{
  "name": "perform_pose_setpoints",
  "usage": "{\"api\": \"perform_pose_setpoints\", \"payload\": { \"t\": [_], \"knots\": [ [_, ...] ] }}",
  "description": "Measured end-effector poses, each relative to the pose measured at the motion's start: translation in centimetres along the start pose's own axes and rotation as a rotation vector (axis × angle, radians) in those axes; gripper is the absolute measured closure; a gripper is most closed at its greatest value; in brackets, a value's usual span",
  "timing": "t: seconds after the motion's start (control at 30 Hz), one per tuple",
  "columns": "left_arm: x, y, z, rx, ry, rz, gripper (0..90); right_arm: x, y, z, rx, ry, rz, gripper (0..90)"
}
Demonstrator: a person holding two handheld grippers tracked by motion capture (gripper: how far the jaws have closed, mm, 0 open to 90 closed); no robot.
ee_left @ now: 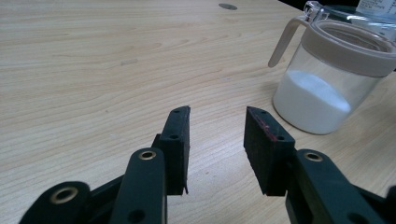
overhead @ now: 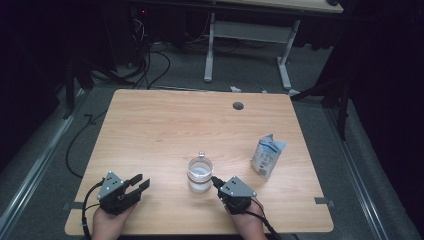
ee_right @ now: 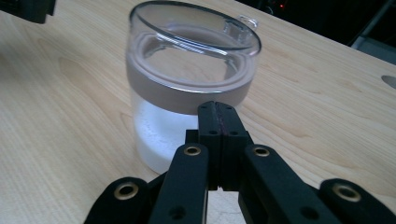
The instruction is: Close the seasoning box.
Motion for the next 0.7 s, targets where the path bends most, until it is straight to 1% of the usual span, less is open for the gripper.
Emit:
{"api": "perform_pose_setpoints", "payload": {
  "t": [0.13,0.2,0.23,0.3,0.37,0.47,0.5,0.53,0.57,0.6,0.63,0.67,0.7],
  "knots": [
    [0.0,0.1,0.0,0.003,0.003,0.000,60.9,0.3,0.5,0.0,0.006,-0.009,-0.017,90.0],
    [0.0,0.1,0.1,0.000,0.004,0.000,60.3,0.5,0.8,0.0,0.019,-0.012,-0.019,89.8],
    [0.0,0.1,0.1,-0.001,0.003,0.001,59.6,0.6,0.8,0.0,0.024,-0.012,-0.018,89.4],
    [0.0,0.1,0.1,-0.004,0.004,0.002,58.4,0.9,0.4,0.2,0.014,-0.009,-0.012,86.1],
    [0.1,0.2,0.1,-0.003,0.003,0.000,57.4,1.1,-0.6,0.5,0.002,-0.005,0.004,79.8],
    [0.1,0.4,0.0,-0.006,0.000,-0.006,55.1,1.4,-2.7,1.4,-0.041,0.015,0.024,68.1],
    [0.1,0.4,0.0,-0.006,0.000,-0.006,54.0,1.4,-2.7,1.4,-0.041,0.015,0.024,68.1],
    [0.2,0.5,0.0,-0.009,-0.005,-0.014,52.3,1.7,-4.6,2.3,-0.079,0.034,0.047,61.0],
    [0.2,0.7,-0.1,-0.019,-0.006,-0.019,51.3,1.9,-5.3,2.7,-0.090,0.037,0.055,58.4],
    [0.2,0.8,-0.1,-0.026,-0.008,-0.027,50.0,2.1,-6.1,3.1,-0.112,0.039,0.067,55.3],
    [0.2,0.8,-0.1,-0.026,-0.008,-0.027,48.7,2.6,-6.9,3.5,-0.129,0.036,0.084,52.9],
    [0.3,1.0,-0.2,-0.037,-0.013,-0.039,47.3,3.3,-7.8,4.0,-0.148,0.017,0.111,51.5],
    [0.4,1.5,-0.4,-0.044,-0.018,-0.060,45.8,3.9,-8.2,4.4,-0.164,0.005,0.124,51.0]
  ]
}}
Point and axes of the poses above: each handheld gripper's, and its own axes: x roughly backward along the jaws, z roughly out of its underside, y roughly to its left, the point moved 2 cm from there along -x, roughly forward along the jaws
